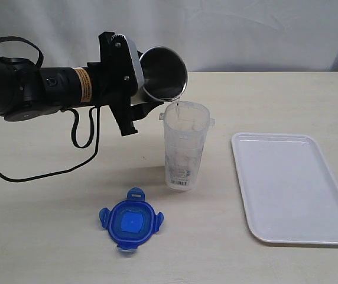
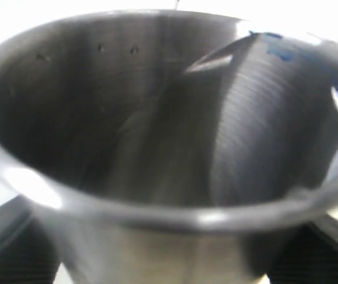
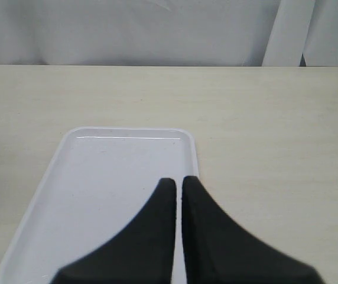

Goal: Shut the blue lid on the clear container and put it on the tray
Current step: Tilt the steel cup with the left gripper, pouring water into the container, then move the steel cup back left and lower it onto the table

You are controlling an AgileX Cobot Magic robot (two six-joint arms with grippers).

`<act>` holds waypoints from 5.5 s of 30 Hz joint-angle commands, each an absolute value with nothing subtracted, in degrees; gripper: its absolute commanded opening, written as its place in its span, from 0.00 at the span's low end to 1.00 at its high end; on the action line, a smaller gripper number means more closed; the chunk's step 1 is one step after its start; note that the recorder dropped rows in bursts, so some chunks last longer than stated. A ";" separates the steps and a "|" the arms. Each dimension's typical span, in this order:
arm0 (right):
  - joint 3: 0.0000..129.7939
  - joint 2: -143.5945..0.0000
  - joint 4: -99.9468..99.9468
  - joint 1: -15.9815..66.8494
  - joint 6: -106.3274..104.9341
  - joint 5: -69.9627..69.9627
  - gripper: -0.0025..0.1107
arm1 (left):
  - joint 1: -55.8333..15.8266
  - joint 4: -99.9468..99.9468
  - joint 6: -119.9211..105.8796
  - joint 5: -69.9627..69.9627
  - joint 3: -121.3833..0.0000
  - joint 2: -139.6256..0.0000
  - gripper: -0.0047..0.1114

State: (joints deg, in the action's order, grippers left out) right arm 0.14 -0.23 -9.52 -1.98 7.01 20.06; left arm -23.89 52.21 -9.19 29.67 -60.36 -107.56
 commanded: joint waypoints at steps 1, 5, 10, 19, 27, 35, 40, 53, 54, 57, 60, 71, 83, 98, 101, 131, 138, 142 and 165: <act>0.00 0.00 -9.22 -1.87 6.82 20.06 0.06 | -24.05 50.97 -10.70 32.46 -61.36 -106.31 0.04; 0.00 0.00 -9.22 -1.87 6.82 20.06 0.06 | -24.05 50.97 -10.70 32.46 -61.36 -106.31 0.04; 0.00 0.00 -9.22 -1.87 6.82 20.06 0.06 | -24.05 50.97 -12.27 32.46 -61.36 -106.31 0.04; 0.00 0.00 -9.22 -1.87 6.82 20.06 0.06 | -24.05 50.86 -13.92 32.00 -61.36 -106.31 0.04; 0.00 0.00 -9.22 -1.87 6.82 20.06 0.06 | -24.05 50.36 -13.92 31.92 -61.36 -106.31 0.04; 0.00 0.00 -9.22 -1.87 6.82 20.06 0.06 | -24.05 50.36 -13.92 31.92 -61.36 -106.31 0.04; 0.00 0.00 -9.22 -1.87 6.82 20.06 0.06 | -24.05 50.36 -14.42 31.72 -61.36 -106.31 0.04; 0.00 0.00 -9.22 -1.87 6.82 20.06 0.06 | -24.05 50.35 -5.08 31.72 -61.36 -106.31 0.04; 0.00 0.00 -9.22 -1.87 6.82 20.06 0.06 | -24.05 50.35 -3.51 31.72 -61.36 -106.31 0.04; 0.00 0.00 -9.22 -1.87 6.82 20.06 0.06 | -24.05 50.35 0.86 31.72 -61.36 -106.31 0.04; 0.00 0.00 -9.22 -1.87 6.82 20.06 0.06 | -24.05 50.11 5.12 31.72 -61.36 -106.31 0.04; 0.00 0.00 -9.22 -1.87 6.82 20.06 0.06 | -18.98 31.51 11.39 35.46 -61.36 -106.51 0.04; 0.00 0.00 -9.22 -1.87 6.82 20.06 0.06 | -6.69 34.35 27.06 47.72 -74.06 -124.35 0.04; 0.00 0.00 -9.22 -1.87 6.82 20.06 0.06 | -7.75 35.14 30.27 42.25 -90.32 -141.35 0.04; 0.00 0.00 -9.22 -1.87 6.82 20.06 0.06 | -7.75 35.14 30.13 42.48 -90.82 -142.65 0.04; 0.00 0.00 -9.22 -1.87 6.82 20.06 0.06 | -7.75 37.03 27.71 42.22 -90.82 -143.40 0.77; 0.00 0.00 -9.22 -1.87 6.82 20.06 0.06 | -7.75 38.53 27.71 41.31 -90.82 -143.40 0.77; 0.00 0.00 -9.22 -1.87 6.82 20.06 0.06 | -7.75 38.79 27.82 39.91 -90.82 -143.40 0.78; 0.00 0.00 -9.22 -1.87 6.82 20.06 0.06 | -7.98 44.31 30.39 39.12 -90.71 -143.40 0.94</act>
State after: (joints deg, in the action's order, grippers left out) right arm 0.14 -0.23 -9.52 -1.98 7.01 20.06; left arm -7.90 43.29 29.73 39.13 -90.69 -143.78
